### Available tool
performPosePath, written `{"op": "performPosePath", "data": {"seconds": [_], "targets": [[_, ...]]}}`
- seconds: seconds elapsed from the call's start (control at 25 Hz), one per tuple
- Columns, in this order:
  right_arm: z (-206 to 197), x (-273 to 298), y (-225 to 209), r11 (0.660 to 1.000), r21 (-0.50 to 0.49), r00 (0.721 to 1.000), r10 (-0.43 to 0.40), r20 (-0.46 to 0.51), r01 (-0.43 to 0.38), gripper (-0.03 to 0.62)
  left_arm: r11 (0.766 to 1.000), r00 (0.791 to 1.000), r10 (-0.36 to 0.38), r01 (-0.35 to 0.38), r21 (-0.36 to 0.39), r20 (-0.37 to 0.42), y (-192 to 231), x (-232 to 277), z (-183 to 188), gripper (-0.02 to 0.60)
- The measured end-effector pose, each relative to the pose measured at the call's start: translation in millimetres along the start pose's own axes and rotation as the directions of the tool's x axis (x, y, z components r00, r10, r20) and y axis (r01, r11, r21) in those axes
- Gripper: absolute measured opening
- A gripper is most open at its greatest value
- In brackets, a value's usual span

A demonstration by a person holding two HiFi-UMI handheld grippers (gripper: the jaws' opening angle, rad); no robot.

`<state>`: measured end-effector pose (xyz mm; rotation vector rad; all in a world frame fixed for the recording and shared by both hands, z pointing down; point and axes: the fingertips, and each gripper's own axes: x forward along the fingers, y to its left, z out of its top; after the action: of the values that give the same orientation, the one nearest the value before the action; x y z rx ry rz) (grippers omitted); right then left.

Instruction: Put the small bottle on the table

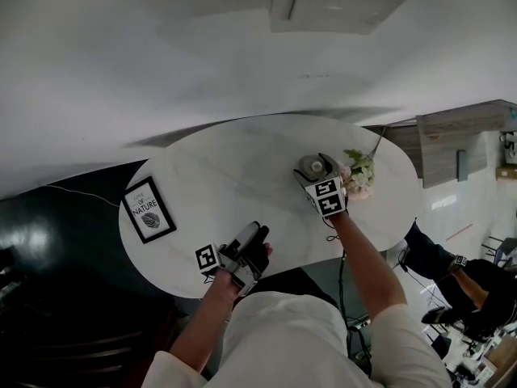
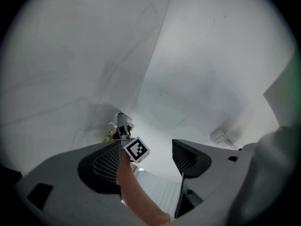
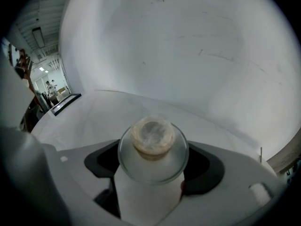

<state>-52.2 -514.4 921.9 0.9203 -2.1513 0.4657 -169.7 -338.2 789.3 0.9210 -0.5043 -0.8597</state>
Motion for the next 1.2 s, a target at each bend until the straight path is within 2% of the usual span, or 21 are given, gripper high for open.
{"op": "performPosePath", "data": {"seconds": [0.2,0.48,0.68,0.84,0.92,1.08,1.2], "targets": [[13.1,-18.5,3.2,1.0,0.02,1.0,-0.013,0.022,0.013,0.4,1.0,0.999,-0.009,0.009,0.006,-0.033,-4.4,-0.7,-6.2,0.336],[24.6,-71.8,17.1,0.999,0.033,0.998,-0.014,0.059,0.012,0.399,0.999,0.996,-0.01,0.014,0.04,-0.088,-13.5,-1.1,-34.3,0.336],[34.3,-127.1,32.4,0.999,0.005,0.996,0.047,0.077,-0.048,0.379,0.998,0.991,0.017,-0.009,0.061,-0.131,-6.1,4.7,-64.5,0.336],[38.4,-175.5,41.9,0.992,0.038,0.986,0.119,0.116,-0.124,0.363,0.988,0.983,0.07,-0.045,0.147,-0.168,-0.5,12.4,-87.9,0.336],[38.0,-195.6,45.4,0.981,0.068,0.976,0.169,0.14,-0.179,0.345,0.986,0.985,0.064,-0.037,0.165,-0.162,-2.5,17.3,-97.8,0.334],[31.8,-230.9,47.8,0.971,0.068,0.961,0.213,0.176,-0.227,0.293,0.978,0.986,0.041,-0.007,0.208,-0.16,-11.9,27.2,-126.4,0.322],[27.0,-262.2,53.3,0.955,0.068,0.94,0.27,0.208,-0.289,0.27,0.96,0.983,0.032,0.02,0.28,-0.178,-23.9,33.7,-155.6,0.274]]}}
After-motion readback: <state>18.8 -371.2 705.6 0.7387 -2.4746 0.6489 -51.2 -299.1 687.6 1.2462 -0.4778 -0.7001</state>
